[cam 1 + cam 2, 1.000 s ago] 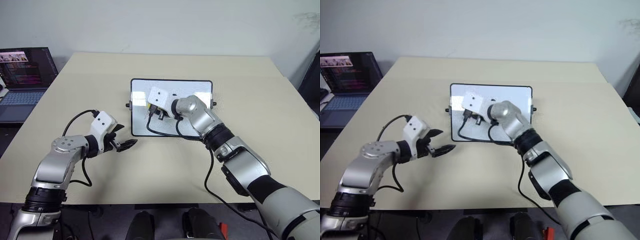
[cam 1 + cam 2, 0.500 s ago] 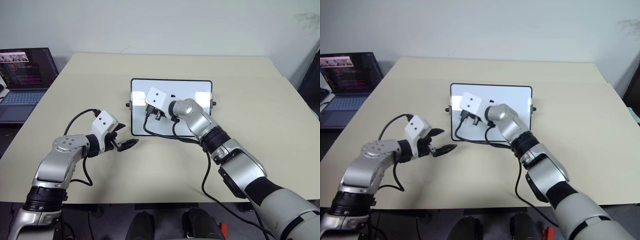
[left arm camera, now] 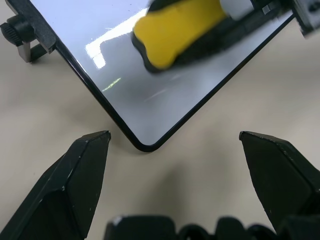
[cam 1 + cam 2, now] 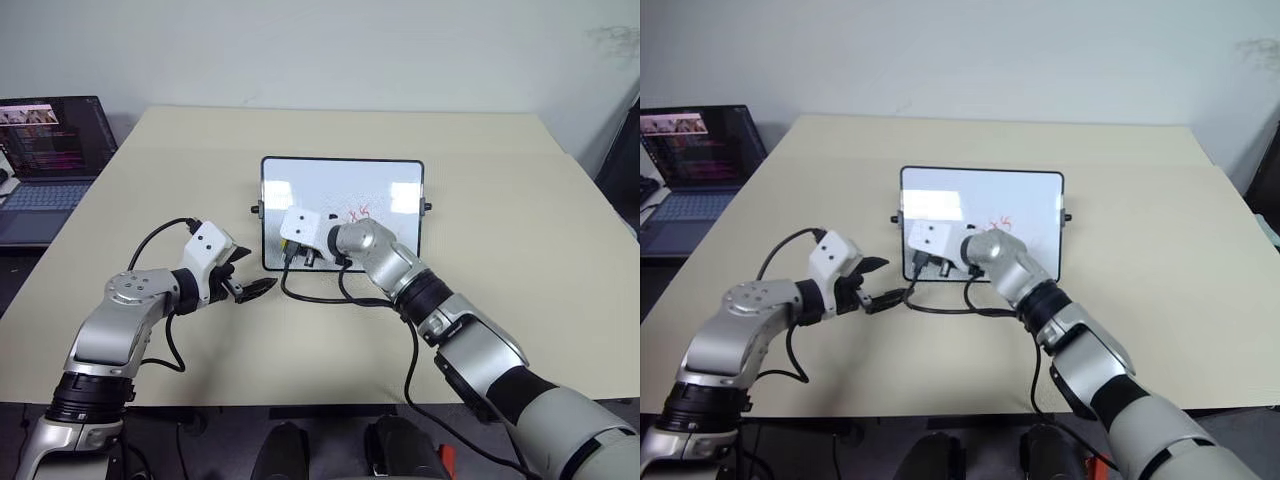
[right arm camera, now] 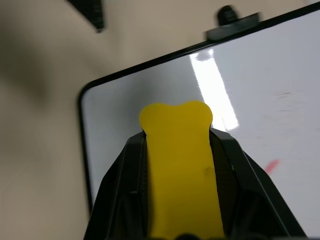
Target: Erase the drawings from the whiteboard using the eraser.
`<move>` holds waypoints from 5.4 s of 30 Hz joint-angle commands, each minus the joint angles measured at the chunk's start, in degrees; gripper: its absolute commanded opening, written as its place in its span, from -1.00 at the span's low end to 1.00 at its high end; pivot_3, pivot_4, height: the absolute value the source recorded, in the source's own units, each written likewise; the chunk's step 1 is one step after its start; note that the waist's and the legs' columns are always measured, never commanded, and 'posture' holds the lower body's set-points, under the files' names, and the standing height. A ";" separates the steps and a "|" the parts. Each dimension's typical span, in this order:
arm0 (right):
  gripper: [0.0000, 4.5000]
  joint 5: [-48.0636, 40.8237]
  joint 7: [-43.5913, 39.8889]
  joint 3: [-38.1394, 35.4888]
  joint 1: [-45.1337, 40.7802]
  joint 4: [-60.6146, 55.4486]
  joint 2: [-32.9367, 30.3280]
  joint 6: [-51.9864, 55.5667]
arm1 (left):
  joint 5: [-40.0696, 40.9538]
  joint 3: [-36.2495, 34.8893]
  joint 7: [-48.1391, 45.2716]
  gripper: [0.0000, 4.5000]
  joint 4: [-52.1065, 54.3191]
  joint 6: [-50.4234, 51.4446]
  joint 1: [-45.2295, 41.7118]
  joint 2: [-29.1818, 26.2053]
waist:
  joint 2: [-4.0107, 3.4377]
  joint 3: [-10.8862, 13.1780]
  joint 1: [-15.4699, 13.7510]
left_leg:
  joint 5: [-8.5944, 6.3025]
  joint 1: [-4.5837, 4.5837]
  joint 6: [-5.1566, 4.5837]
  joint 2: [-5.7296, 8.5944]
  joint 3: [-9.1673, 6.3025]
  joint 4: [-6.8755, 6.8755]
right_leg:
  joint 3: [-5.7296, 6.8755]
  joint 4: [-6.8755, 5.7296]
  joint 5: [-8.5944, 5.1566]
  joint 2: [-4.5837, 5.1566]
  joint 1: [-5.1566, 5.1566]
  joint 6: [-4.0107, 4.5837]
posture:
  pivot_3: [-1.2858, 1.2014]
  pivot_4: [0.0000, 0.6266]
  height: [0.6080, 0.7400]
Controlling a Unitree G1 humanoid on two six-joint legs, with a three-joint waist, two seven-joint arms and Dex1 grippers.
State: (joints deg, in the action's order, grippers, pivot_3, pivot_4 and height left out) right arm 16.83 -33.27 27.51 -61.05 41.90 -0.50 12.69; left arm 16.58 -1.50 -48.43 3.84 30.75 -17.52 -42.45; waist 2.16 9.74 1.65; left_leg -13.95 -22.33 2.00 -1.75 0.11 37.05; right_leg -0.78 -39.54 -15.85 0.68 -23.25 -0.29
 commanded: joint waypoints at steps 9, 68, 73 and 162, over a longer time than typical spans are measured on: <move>-0.41 1.16 -3.25 -1.22 1.43 -0.90 -5.42 3.78 | -0.17 0.36 -0.54 1.00 0.28 -1.14 -1.08 0.69 | 0.01 -0.01 -0.02 | 0.01 -0.01 0.00 0.04 0.01 -0.02 | 0.01 0.07 0.00 0.04 0.02 0.00 | 0.03 -0.52 1.00; -0.41 -18.91 8.71 -20.84 39.23 -75.16 -13.47 40.64 | 2.75 0.07 -6.29 1.00 -4.04 -6.49 -8.75 5.73 | -0.01 0.15 0.28 | -0.29 -0.60 0.05 0.04 0.09 -0.11 | -0.03 0.57 -0.14 -0.02 -0.35 -0.18 | 0.03 -0.52 1.00; -0.41 -19.08 10.72 -18.12 38.63 -73.60 -12.76 39.98 | 2.14 0.77 -7.65 1.00 -5.77 -7.27 -9.99 5.52 | -0.01 0.15 0.17 | -0.29 -0.61 0.05 0.03 0.06 -0.10 | -0.04 0.58 -0.14 -0.27 -0.34 -0.18 | 0.03 -0.52 1.00; -0.41 -17.16 13.74 -16.75 24.55 -38.20 -13.86 30.17 | 0.49 3.68 -10.94 1.00 -3.67 -8.79 -5.94 4.66 | 0.13 0.03 0.06 | -0.19 -0.21 -0.06 -0.05 0.07 0.01 | -0.08 0.53 0.01 -0.15 0.06 -0.14 | 0.03 -0.52 1.00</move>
State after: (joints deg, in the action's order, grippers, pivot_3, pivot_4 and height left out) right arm -1.22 -20.65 11.81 -38.04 2.23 -13.56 40.64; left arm 16.67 3.08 -59.38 -1.05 23.03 -22.70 -37.44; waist 2.29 9.77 1.71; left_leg -14.15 -22.52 1.94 -1.81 0.17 37.05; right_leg -0.86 -39.02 -15.85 0.53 -23.19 -0.45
